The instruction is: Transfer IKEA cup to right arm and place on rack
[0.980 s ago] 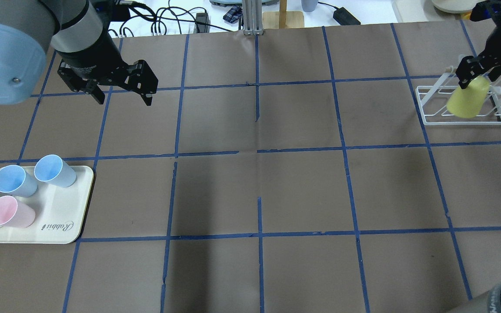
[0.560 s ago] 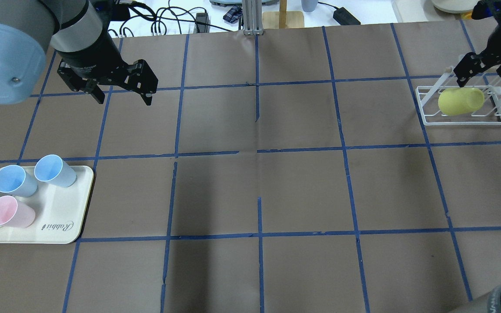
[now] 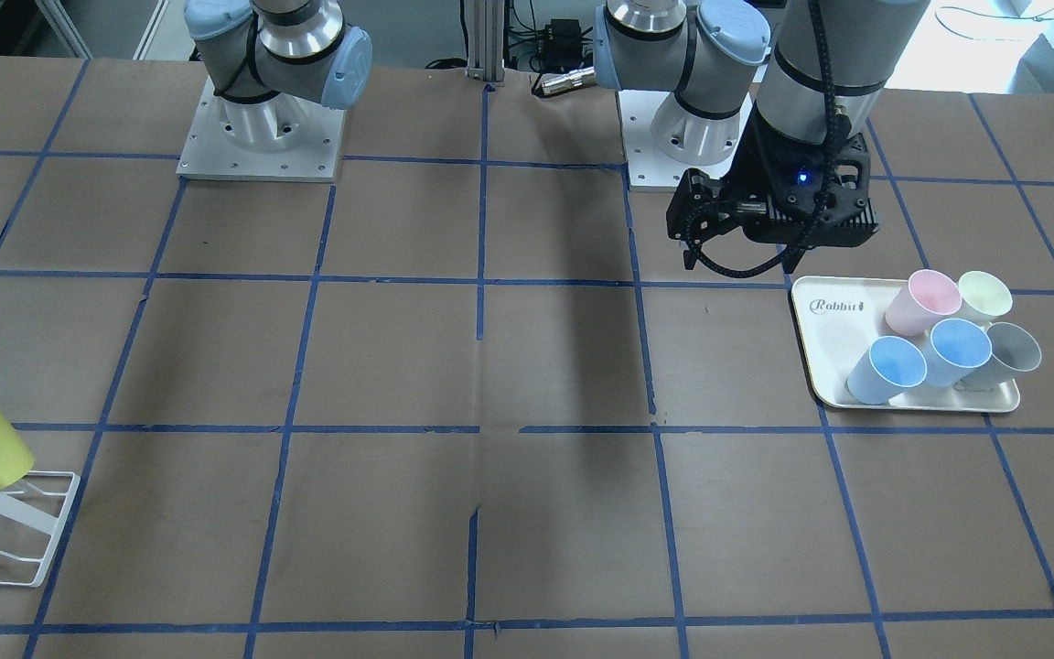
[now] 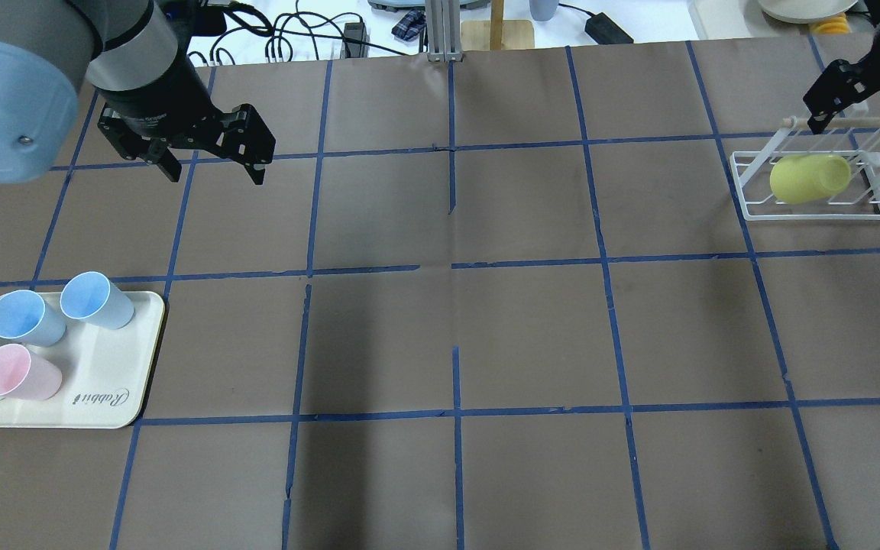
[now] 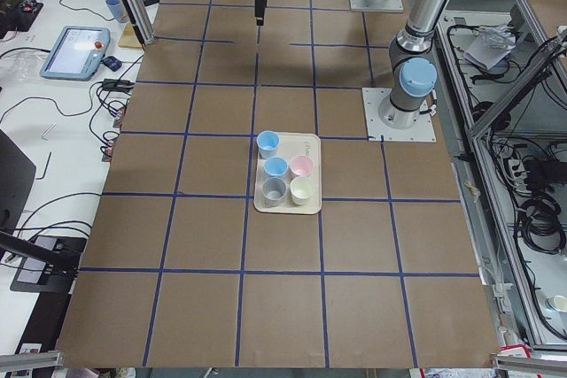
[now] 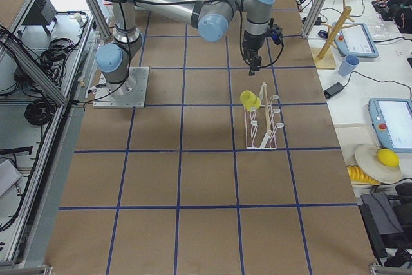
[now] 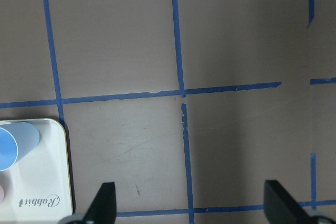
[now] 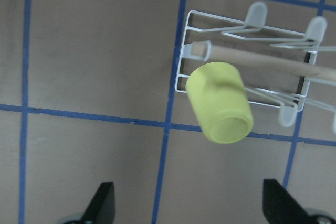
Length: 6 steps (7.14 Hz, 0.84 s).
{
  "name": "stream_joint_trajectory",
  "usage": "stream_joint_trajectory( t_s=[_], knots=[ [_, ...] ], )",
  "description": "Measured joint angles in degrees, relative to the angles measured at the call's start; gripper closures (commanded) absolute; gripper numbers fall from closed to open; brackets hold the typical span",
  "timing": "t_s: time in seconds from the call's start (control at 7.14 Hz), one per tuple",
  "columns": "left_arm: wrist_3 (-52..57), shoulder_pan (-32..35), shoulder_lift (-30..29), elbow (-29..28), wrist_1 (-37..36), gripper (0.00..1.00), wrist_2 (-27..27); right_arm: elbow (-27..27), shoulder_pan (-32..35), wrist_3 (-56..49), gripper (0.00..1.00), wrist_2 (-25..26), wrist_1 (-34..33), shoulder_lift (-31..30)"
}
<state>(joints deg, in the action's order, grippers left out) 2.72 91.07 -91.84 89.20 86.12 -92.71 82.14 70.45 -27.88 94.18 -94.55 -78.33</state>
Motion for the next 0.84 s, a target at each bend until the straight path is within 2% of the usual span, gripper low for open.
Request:
stream_joint_trajectory(
  t_s=[0.28, 0.42, 0.84],
  knots=[
    [0.0, -0.4, 0.4, -0.2, 0.4, 0.00, 0.3, -1.7, 4.6, 6.4, 0.00, -1.6, 11.4, -3.9],
    [-0.1, -0.5, 0.4, -0.6, 0.6, 0.00, 0.4, -1.9, 7.4, 11.2, 0.00, -2.4, 14.6, -6.0],
    [-0.3, -0.5, 1.7, -0.2, 1.1, 0.00, 0.6, -1.4, 13.8, 19.0, 0.00, -2.9, 17.4, -10.3]
  ],
)
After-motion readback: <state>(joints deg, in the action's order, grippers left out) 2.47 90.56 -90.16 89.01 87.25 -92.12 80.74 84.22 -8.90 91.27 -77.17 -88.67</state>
